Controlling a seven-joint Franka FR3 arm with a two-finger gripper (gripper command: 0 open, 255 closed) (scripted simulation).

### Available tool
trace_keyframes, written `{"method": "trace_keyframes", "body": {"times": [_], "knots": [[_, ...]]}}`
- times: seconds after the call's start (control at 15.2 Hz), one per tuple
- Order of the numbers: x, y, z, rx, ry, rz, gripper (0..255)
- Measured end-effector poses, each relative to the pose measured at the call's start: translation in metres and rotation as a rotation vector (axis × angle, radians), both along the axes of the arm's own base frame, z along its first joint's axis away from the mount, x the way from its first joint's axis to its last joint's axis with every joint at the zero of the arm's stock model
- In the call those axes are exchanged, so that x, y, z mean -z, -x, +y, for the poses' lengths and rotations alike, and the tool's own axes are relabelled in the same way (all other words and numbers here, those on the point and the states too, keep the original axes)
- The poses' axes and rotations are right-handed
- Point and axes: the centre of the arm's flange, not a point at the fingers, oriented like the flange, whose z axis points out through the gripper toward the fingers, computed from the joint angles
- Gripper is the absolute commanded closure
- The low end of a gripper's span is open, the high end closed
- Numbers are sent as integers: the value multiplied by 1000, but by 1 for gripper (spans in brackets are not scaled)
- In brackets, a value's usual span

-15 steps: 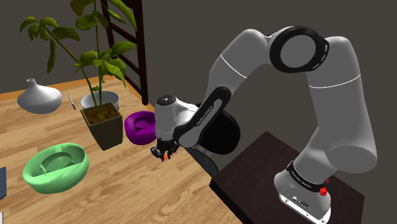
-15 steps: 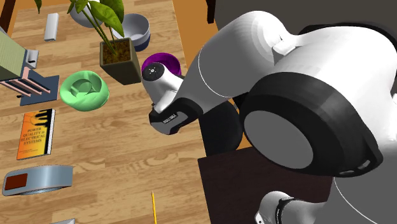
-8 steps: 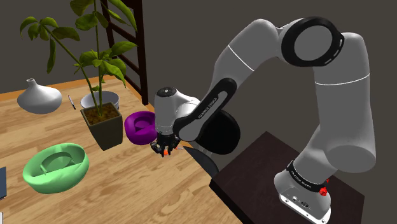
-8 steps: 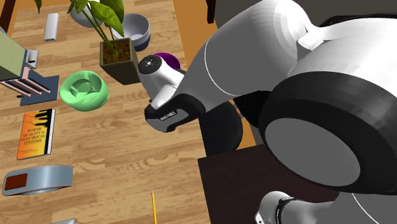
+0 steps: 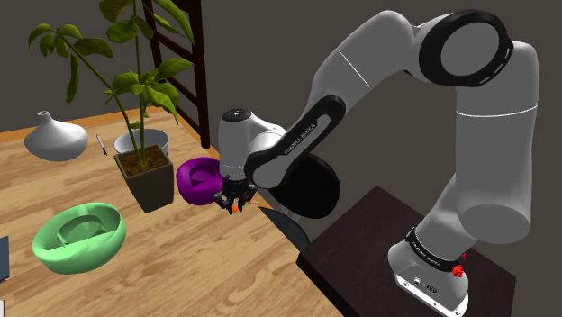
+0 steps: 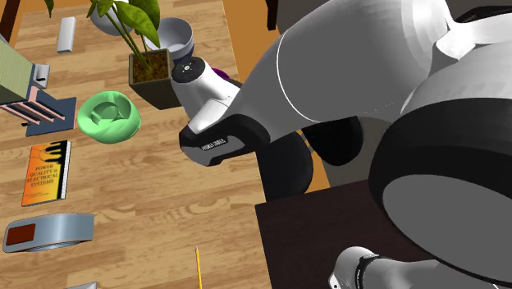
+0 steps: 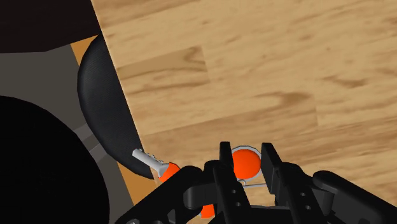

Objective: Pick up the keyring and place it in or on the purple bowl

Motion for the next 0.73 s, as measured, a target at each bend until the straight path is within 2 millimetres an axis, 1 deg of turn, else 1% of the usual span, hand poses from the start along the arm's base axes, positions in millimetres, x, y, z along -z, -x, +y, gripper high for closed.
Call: {"method": "trace_keyframes", "body": {"times": [0.73], "knots": [[-60,1,1,0,0,0,255]]}}
